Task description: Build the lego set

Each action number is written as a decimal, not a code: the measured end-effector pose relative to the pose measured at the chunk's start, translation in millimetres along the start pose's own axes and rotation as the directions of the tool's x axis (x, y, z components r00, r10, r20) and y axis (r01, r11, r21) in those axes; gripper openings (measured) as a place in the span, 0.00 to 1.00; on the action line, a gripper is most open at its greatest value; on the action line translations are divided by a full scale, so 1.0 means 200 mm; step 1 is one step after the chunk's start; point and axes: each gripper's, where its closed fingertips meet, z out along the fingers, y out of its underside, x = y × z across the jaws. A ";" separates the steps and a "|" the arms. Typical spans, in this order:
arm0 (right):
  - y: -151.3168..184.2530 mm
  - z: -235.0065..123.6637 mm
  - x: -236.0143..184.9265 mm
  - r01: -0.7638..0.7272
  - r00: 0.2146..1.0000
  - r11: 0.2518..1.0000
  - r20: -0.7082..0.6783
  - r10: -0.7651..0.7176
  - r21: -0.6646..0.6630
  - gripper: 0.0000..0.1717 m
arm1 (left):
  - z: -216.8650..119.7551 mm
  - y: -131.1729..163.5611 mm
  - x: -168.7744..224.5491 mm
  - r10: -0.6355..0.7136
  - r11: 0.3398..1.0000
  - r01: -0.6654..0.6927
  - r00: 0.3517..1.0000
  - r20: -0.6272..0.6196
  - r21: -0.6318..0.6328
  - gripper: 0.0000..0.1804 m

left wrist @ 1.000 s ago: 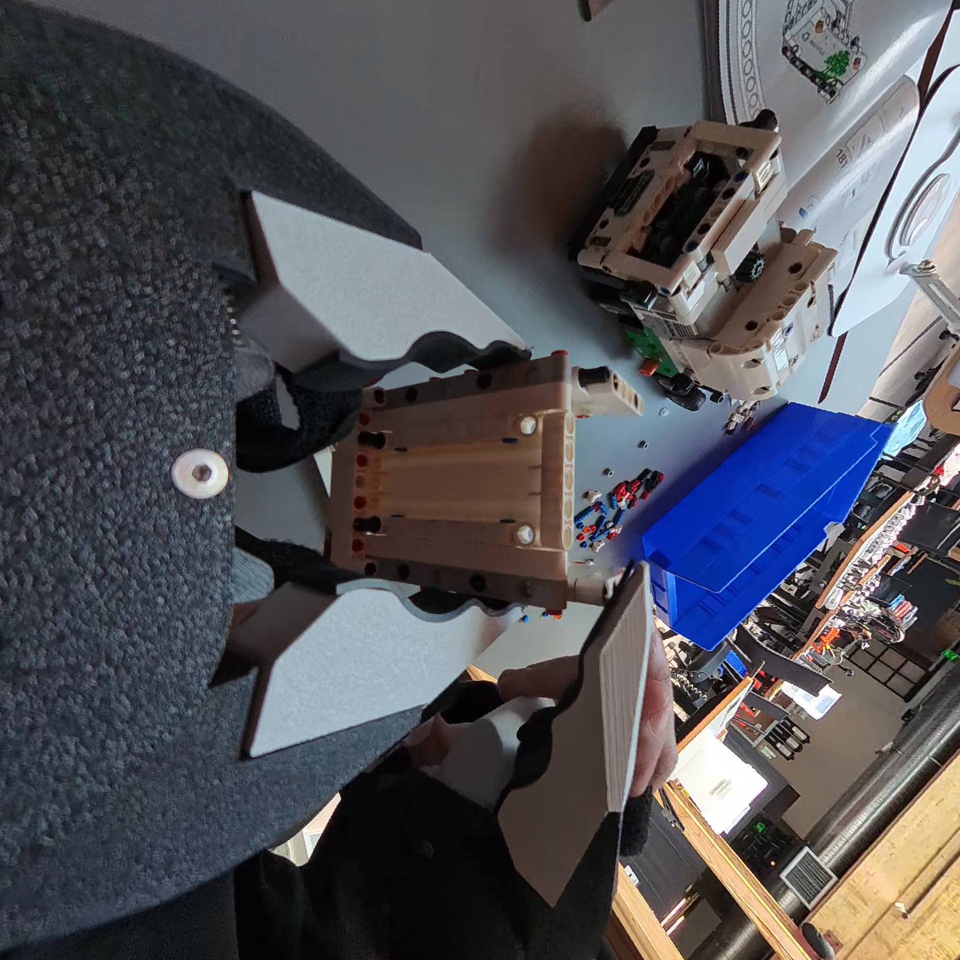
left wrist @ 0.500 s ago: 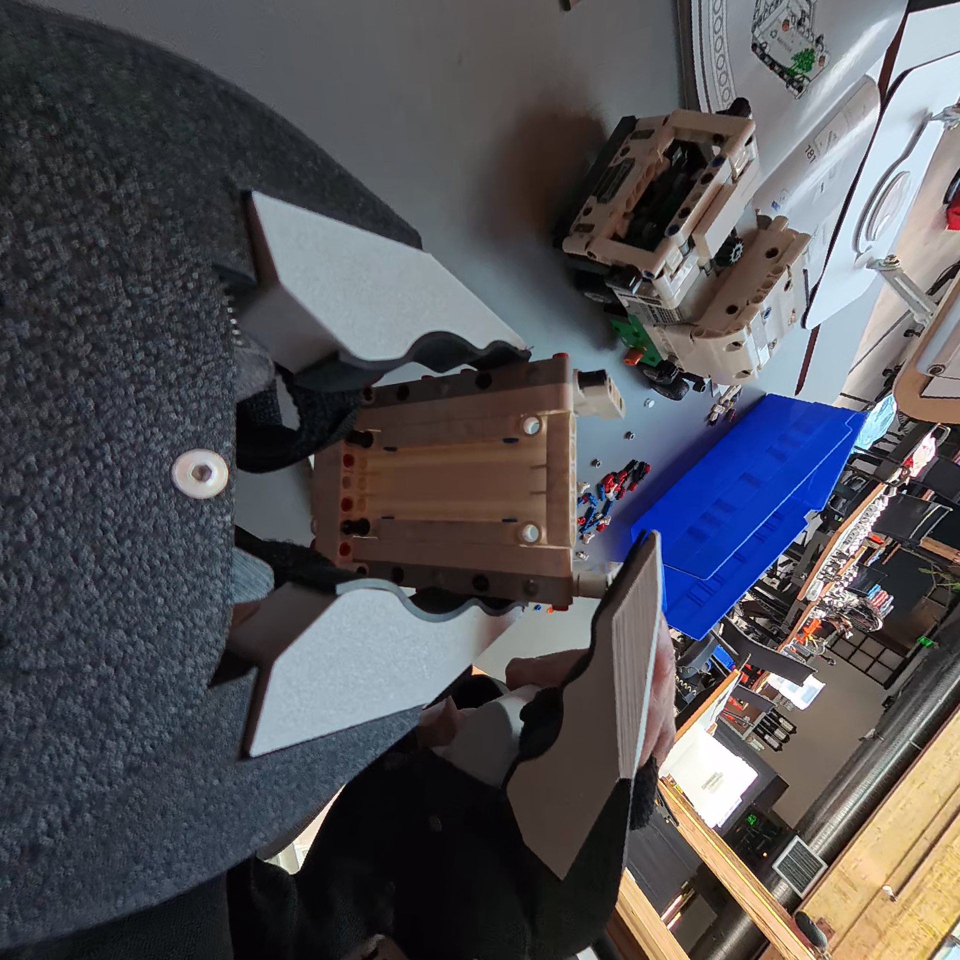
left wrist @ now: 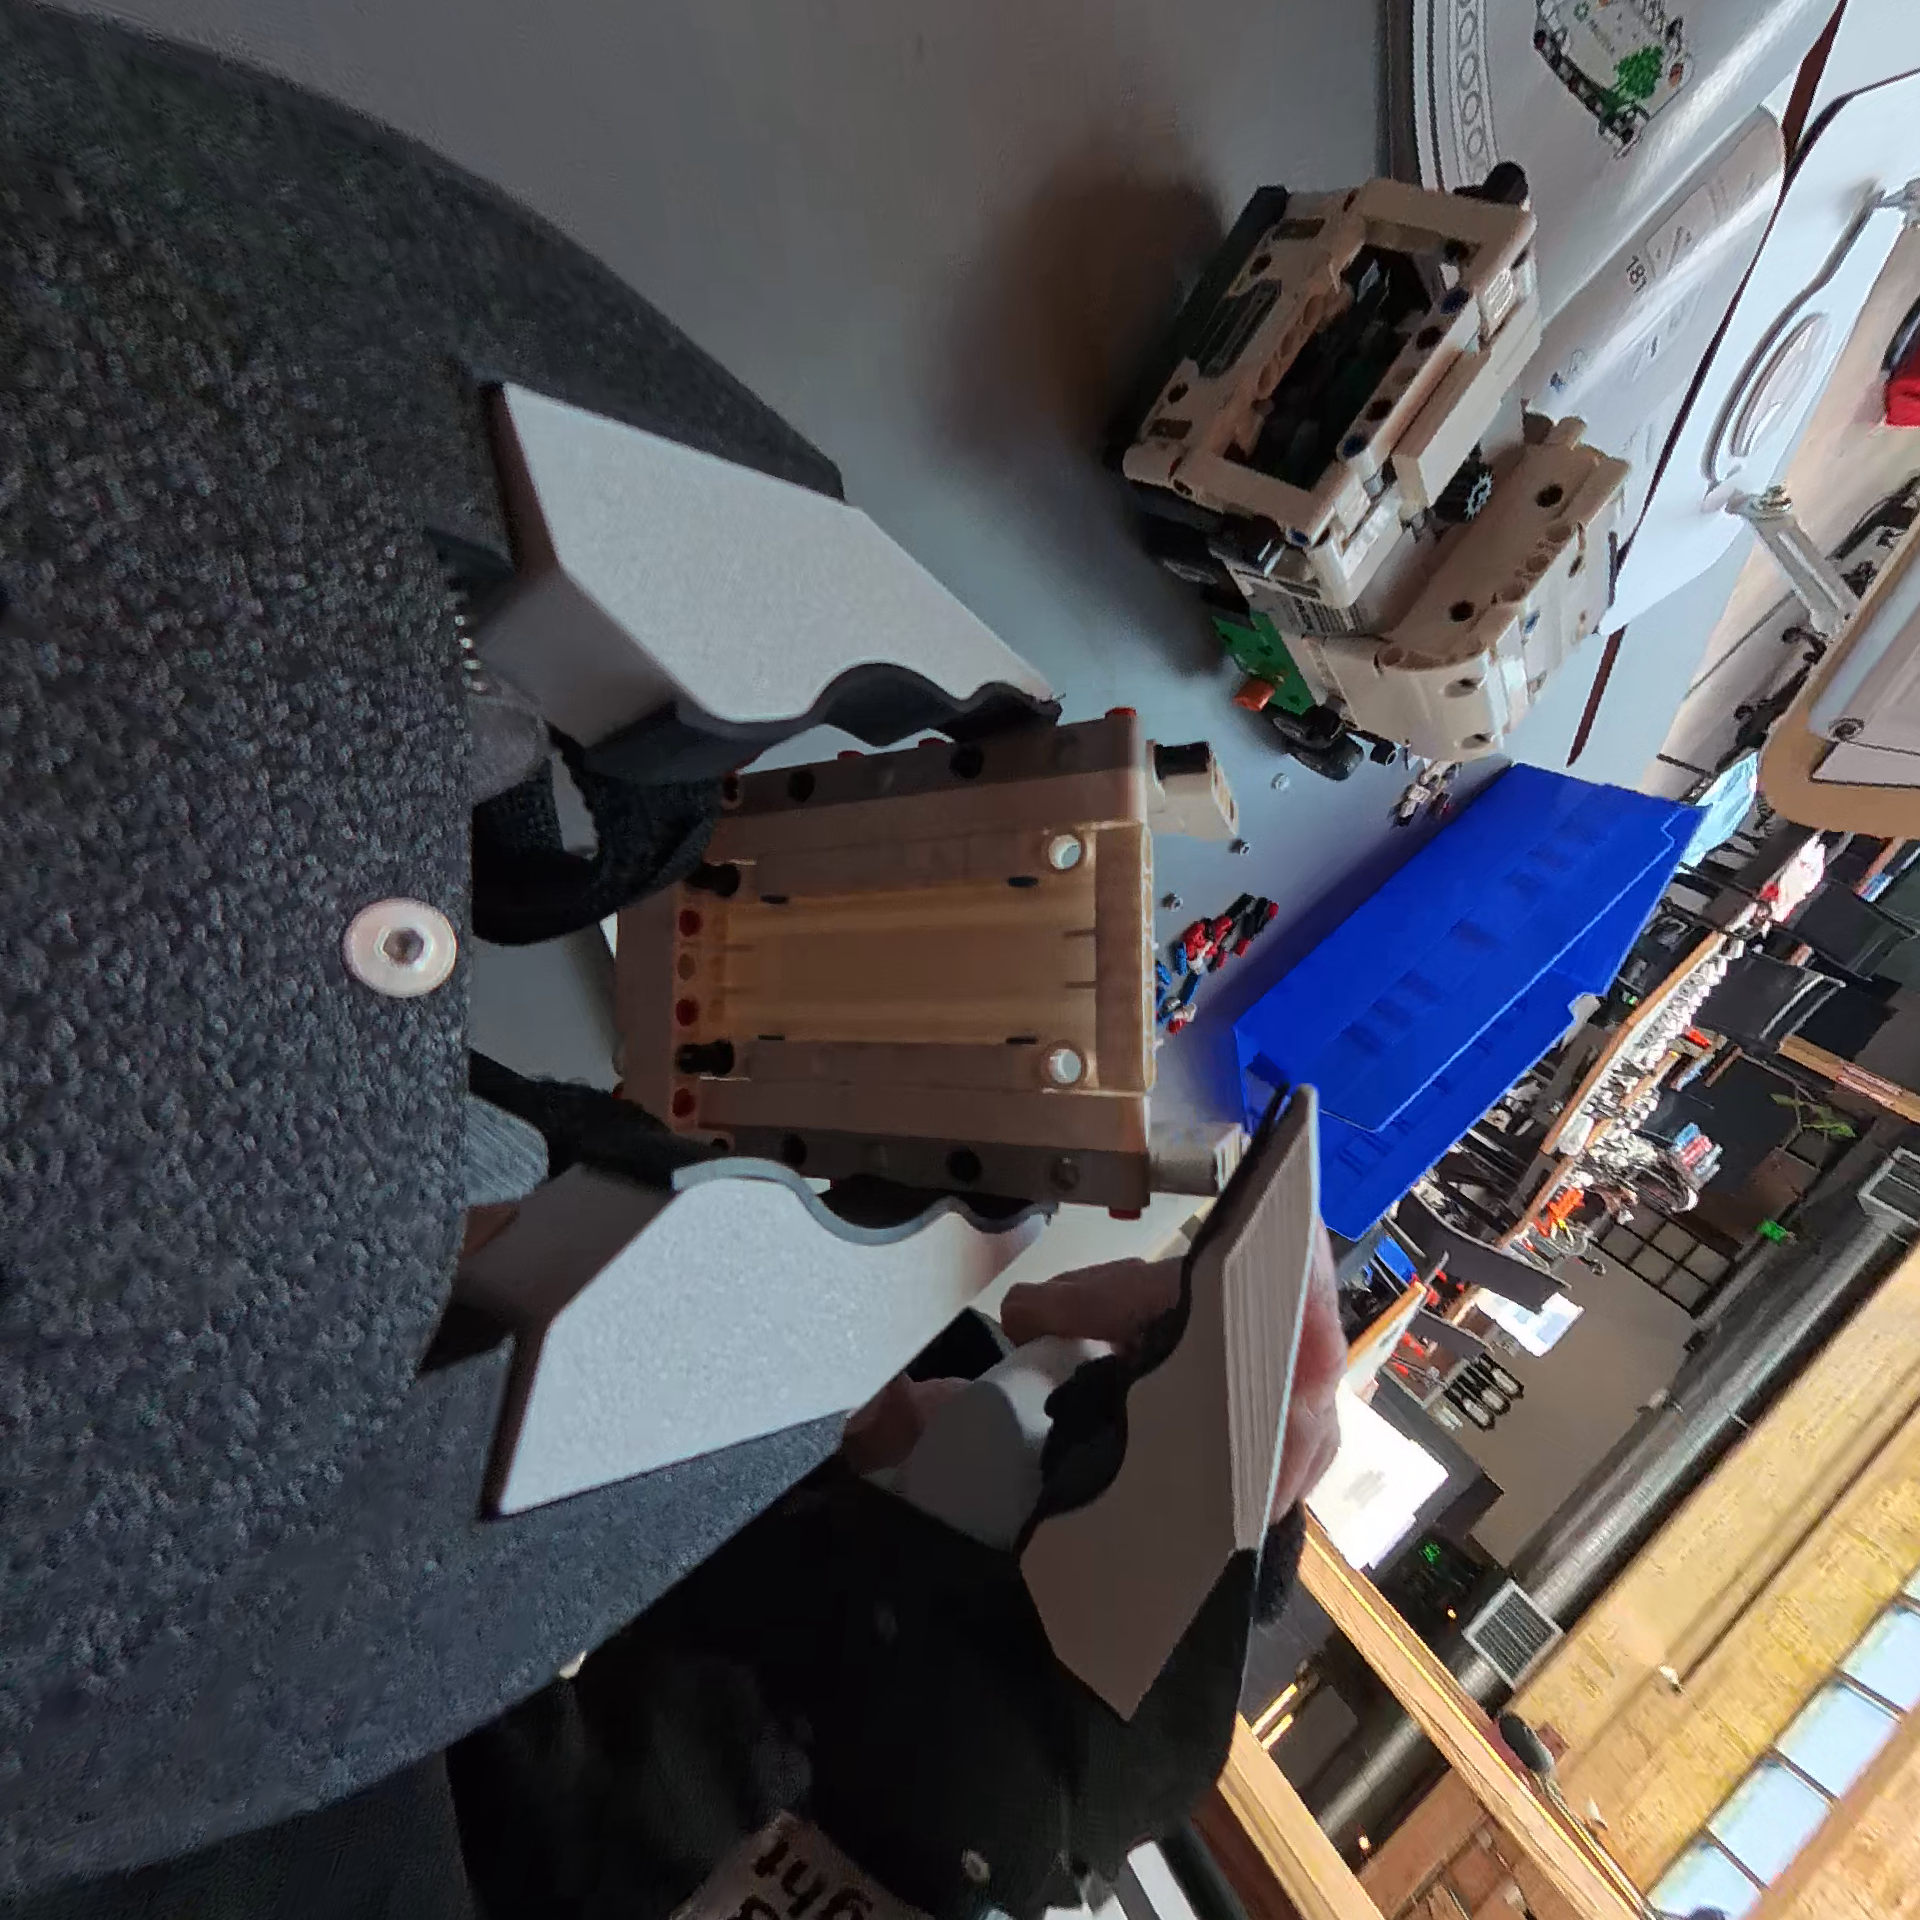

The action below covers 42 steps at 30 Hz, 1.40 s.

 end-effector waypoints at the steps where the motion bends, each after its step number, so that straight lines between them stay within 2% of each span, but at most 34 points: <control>1: -0.01 -0.01 0.01 -0.009 1.000 1.000 -0.003 0.009 0.024 0.66 | -0.01 -0.01 0.01 -0.019 1.000 0.019 0.999 -0.026 0.013 0.47; 7: 0.07 -0.08 0.05 -0.047 0.998 0.999 0.038 0.046 0.022 0.71 | -0.04 -0.03 0.01 0.004 1.000 -0.002 0.998 -0.068 0.027 0.47; 9: 0.08 -0.06 0.01 -0.018 0.998 1.000 0.057 0.018 0.003 0.69 | -0.04 -0.03 0.02 0.013 1.000 -0.012 0.998 -0.068 0.024 0.45; 14: 0.08 -0.06 0.01 -0.008 1.000 1.000 0.020 0.008 -0.015 0.66 | -0.03 -0.02 0.03 0.004 1.000 -0.003 0.997 -0.076 0.015 0.45; 19: 0.09 -0.06 0.03 0.052 0.998 0.998 -0.027 -0.053 -0.029 0.66 | -0.03 -0.03 0.03 0.051 0.999 -0.051 0.998 -0.039 0.020 0.47; 22: 0.11 -0.04 0.01 0.028 1.000 0.999 0.004 -0.028 -0.045 0.66 | -0.02 -0.02 0.01 0.032 0.999 -0.032 0.999 -0.042 0.024 0.47; 24: 0.08 -0.05 0.03 0.001 1.000 1.000 -0.010 -0.001 0.007 0.66 | -0.03 -0.04 0.02 0.026 0.999 -0.022 0.996 -0.087 0.048 0.47; 27: 0.06 -0.12 0.05 -0.178 0.983 0.977 0.068 0.171 0.116 0.67 | -0.09 -0.12 0.02 0.061 0.986 -0.039 0.989 -0.133 0.159 0.47; 29: 0.04 -0.18 0.08 -0.421 0.900 0.880 0.218 0.377 0.218 0.64 | -0.14 -0.18 0.03 0.089 0.970 -0.049 0.983 -0.160 0.239 0.46; 31: -0.01 -0.22 0.08 -0.701 0.693 0.670 0.456 0.559 0.243 0.52 | -0.18 -0.23 0.05 0.132 0.943 -0.067 0.974 -0.181 0.326 0.46; 33: -0.08 -0.25 0.08 -0.872 0.461 0.434 0.675 0.577 0.225 0.41 | -0.19 -0.25 0.08 0.180 0.919 -0.099 0.967 -0.182 0.382 0.46; 34: -0.10 -0.26 0.08 -0.914 0.379 0.355 0.728 0.571 0.197 0.35 | -0.19 -0.25 0.09 0.195 0.911 -0.110 0.964 -0.181 0.397 0.47; 35: -0.11 -0.25 0.09 -0.934 0.336 0.301 0.751 0.568 0.191 0.31 | -0.18 -0.24 0.11 0.211 0.905 -0.123 0.961 -0.179 0.406 0.47; 36: -0.11 -0.24 0.10 -0.944 0.318 0.264 0.764 0.562 0.199 0.27 | -0.18 -0.24 0.13 0.226 0.903 -0.138 0.958 -0.179 0.406 0.47; 39: -0.12 -0.23 0.13 -0.945 0.325 0.221 0.764 0.557 0.241 0.14 | -0.15 -0.20 0.15 0.263 0.900 -0.183 0.951 -0.160 0.397 0.46; 40: -0.12 -0.24 0.12 -0.942 0.332 0.229 0.771 0.543 0.245 0.08 | -0.14 -0.19 0.15 0.272 0.897 -0.194 0.950 -0.152 0.396 0.46; 42: -0.12 -0.25 0.11 -0.940 0.329 0.257 0.788 0.520 0.223 0.07 | -0.14 -0.18 0.16 0.309 0.891 -0.233 0.940 -0.145 0.389 0.46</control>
